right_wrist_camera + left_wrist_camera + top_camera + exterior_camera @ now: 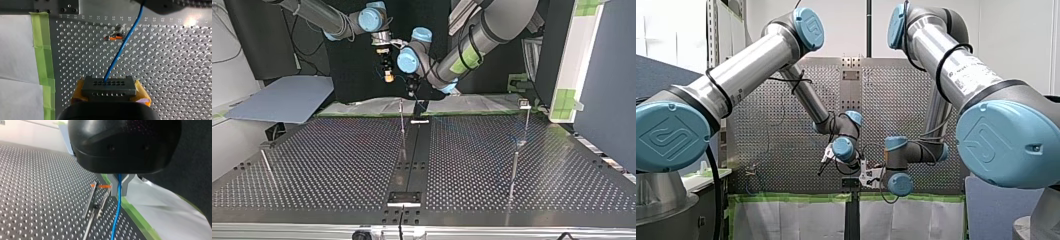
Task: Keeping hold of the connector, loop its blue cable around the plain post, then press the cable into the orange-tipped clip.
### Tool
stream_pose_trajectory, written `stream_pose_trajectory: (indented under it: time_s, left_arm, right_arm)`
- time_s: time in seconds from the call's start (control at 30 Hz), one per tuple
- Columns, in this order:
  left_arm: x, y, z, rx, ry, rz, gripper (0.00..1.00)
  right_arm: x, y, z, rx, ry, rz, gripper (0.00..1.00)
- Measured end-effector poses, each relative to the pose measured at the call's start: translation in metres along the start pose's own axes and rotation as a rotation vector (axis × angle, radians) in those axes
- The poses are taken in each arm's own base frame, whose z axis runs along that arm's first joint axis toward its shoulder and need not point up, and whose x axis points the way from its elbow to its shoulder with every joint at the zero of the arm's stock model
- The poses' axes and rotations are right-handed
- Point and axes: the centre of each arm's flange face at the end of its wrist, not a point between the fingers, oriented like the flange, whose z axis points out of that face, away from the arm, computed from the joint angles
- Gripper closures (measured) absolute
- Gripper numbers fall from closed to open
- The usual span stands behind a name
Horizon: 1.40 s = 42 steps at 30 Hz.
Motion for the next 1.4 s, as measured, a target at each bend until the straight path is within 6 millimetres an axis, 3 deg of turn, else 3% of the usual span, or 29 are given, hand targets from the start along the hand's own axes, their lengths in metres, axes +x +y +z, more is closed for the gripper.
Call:
stream_pose_trajectory:
  time_s: [0.5,0.97,1.4]
  left_arm:
    - [-0.005,-0.018,-0.001,0.146,-0.039,-0.028,0.98]
    - [-0.003,-0.003,0.003,0.048,-0.024,-0.045,0.98]
    - [0.009,-0.004,0.0,0.036,-0.059,-0.069,0.98]
  right_arm:
    - [-0.001,0.005,-0.001,-0.032,-0.017,-0.001,1.0]
    - [-0.002,0.008,-0.001,-0.043,-0.022,-0.002,1.0]
    - [-0.002,0.01,-0.001,-0.063,-0.024,-0.002,1.0]
